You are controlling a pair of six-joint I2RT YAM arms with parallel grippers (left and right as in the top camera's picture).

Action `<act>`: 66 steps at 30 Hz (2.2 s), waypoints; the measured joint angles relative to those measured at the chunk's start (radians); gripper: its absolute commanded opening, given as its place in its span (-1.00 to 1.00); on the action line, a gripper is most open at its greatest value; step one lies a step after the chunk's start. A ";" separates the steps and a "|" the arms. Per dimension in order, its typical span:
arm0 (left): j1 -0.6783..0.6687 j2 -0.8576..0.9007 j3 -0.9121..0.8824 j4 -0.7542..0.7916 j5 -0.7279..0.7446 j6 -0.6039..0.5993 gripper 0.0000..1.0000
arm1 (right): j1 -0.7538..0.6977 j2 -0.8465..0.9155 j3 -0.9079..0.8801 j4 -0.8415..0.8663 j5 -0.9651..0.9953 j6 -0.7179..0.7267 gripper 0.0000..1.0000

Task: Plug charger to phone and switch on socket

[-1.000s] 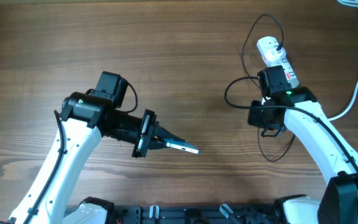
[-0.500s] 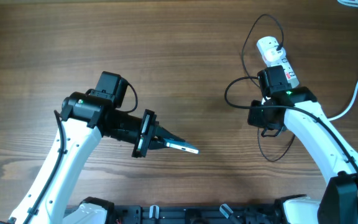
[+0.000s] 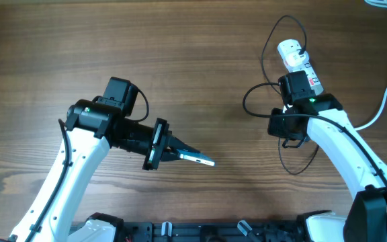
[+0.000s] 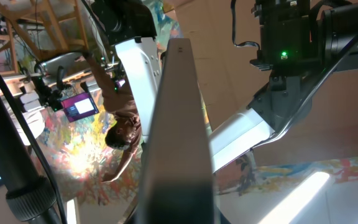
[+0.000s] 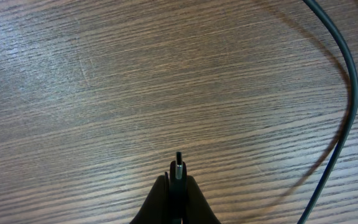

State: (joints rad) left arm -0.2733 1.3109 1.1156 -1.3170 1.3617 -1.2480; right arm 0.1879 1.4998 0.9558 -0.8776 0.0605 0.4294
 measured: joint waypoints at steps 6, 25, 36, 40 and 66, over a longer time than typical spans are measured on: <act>0.000 0.000 0.000 0.001 -0.001 0.000 -0.92 | 0.000 0.000 0.000 0.001 0.000 0.000 -0.91; 0.000 0.000 0.000 0.001 0.002 -0.023 -0.92 | 0.000 0.000 0.000 0.008 0.000 0.000 -0.91; 0.000 0.000 0.000 0.002 0.077 -0.030 -0.92 | 0.000 0.000 0.000 0.008 0.000 0.000 -0.91; 0.000 0.000 0.000 0.003 0.080 -0.030 -0.92 | 0.000 0.000 0.000 0.010 0.000 0.000 -0.91; 0.000 0.000 0.000 0.004 0.056 -0.029 -0.92 | 0.000 0.000 0.000 0.021 0.000 0.000 -0.91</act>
State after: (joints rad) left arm -0.2733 1.3109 1.1156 -1.3132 1.4178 -1.2770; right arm 0.1879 1.4998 0.9558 -0.8570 0.0608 0.4294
